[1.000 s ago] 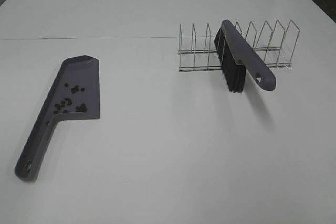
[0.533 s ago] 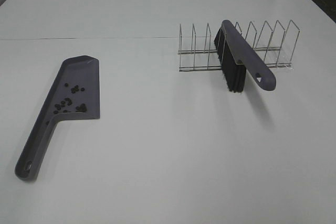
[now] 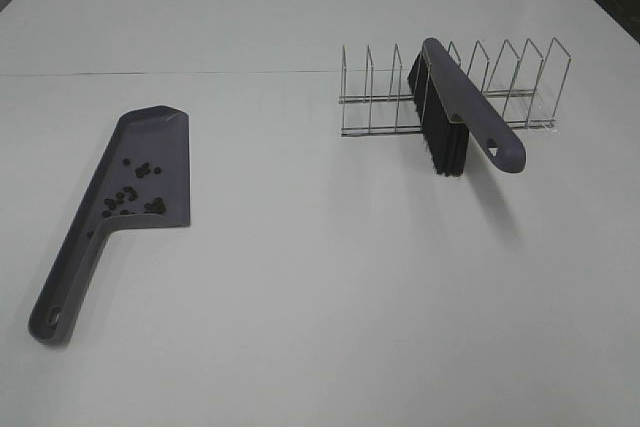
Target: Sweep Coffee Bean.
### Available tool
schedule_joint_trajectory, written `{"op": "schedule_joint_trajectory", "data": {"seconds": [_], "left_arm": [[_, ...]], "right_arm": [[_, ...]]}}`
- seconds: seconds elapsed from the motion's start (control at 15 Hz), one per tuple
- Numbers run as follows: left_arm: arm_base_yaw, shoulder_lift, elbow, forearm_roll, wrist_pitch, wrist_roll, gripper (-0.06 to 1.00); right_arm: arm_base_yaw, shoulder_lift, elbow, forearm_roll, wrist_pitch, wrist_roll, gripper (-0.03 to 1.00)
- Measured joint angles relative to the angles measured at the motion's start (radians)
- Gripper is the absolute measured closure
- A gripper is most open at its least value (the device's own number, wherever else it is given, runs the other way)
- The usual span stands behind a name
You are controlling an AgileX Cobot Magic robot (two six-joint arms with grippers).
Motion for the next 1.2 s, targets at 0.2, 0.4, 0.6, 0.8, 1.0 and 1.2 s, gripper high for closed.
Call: {"op": "schedule_joint_trajectory", "data": {"seconds": [0.2,0.4,0.6,0.8,1.0,1.2], "left_arm": [[0.0,0.0,0.0,0.0,0.0,0.0,0.17],[0.046,0.0,0.0,0.0,0.0,0.0,0.17],[0.173,0.0,0.0,0.0,0.0,0.0,0.17],[0.268,0.0,0.0,0.0,0.0,0.0,0.17],[0.303,0.0,0.0,0.0,0.0,0.0,0.17],[0.304,0.0,0.0,0.0,0.0,0.001,0.17]], "right_arm": [[0.0,0.0,0.0,0.001,0.0,0.0,0.2],[0.0,0.0,0.0,0.001,0.0,0.0,0.2],[0.0,0.0,0.0,0.001,0.0,0.0,0.2],[0.0,0.0,0.0,0.001,0.0,0.0,0.2],[0.0,0.0,0.0,0.001,0.0,0.0,0.2],[-0.02,0.0,0.0,0.004,0.0,0.0,0.2]]}}
